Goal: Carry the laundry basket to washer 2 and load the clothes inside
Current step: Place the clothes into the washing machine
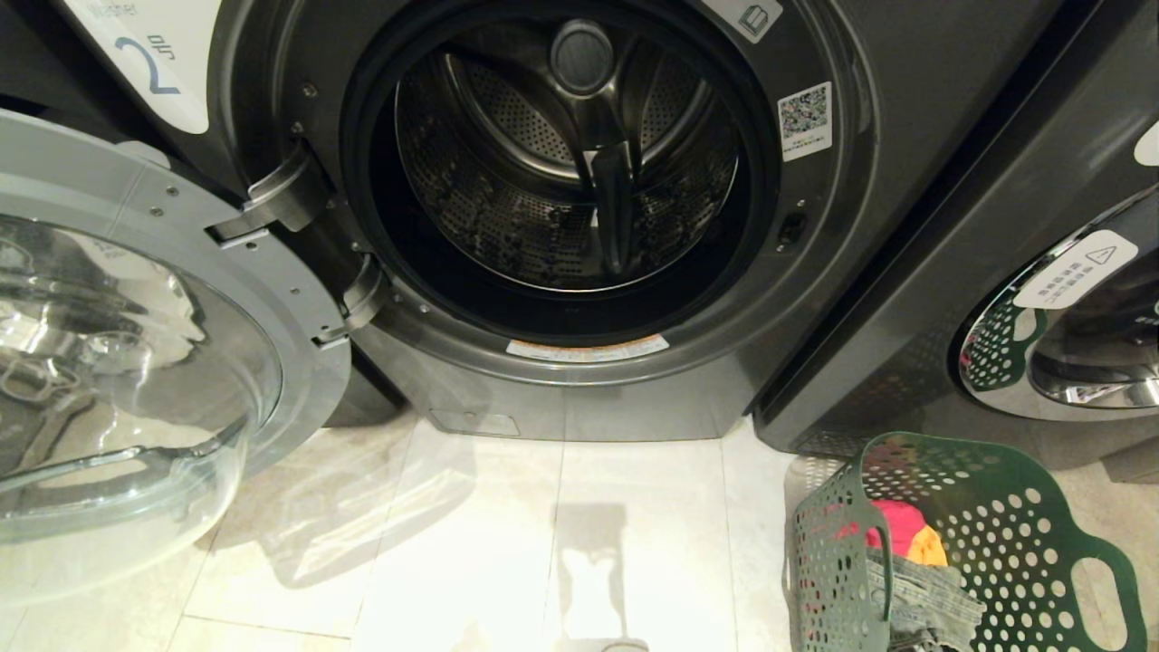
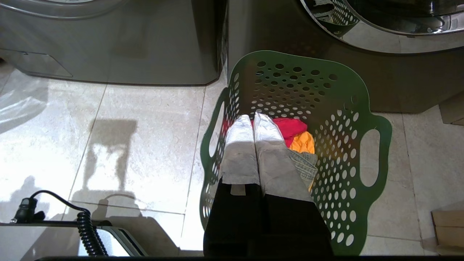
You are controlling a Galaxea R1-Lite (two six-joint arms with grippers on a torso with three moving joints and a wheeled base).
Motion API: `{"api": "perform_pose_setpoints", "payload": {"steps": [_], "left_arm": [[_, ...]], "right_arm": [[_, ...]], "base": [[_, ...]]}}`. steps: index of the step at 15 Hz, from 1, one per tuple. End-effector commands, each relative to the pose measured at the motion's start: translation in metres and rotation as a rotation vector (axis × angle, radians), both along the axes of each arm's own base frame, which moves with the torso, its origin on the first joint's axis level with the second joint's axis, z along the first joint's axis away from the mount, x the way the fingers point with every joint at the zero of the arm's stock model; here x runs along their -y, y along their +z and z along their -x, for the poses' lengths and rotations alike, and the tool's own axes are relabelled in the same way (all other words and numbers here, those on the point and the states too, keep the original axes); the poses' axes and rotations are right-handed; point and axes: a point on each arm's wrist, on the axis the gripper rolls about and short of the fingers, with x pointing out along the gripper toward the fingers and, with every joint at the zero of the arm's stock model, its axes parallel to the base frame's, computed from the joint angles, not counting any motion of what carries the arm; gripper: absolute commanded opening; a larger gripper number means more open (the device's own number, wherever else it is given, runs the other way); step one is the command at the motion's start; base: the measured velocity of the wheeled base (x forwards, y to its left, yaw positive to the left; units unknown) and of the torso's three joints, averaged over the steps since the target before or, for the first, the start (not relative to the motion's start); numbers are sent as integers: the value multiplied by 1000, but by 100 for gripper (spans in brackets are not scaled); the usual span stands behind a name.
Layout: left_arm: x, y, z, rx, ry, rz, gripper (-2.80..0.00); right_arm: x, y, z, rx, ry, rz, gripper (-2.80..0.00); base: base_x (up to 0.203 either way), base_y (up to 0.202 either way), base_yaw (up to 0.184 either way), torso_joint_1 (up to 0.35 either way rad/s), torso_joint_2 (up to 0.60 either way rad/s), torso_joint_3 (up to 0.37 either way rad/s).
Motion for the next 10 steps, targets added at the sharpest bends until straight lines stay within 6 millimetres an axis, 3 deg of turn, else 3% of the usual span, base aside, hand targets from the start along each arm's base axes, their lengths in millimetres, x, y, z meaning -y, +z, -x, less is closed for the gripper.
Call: {"api": "perform_pose_setpoints", "payload": {"steps": [1,10], "left_arm": [[0,-3,-1,-8,0,1,-280],[0,-3,-1,-8,0,1,-280]], "right_arm": [[0,0,0,0,0,0,-280],[0,0,0,1,-1,1,-280]], "base": [[0,0,0,0,0,0],[0,0,0,0,0,0]]}}
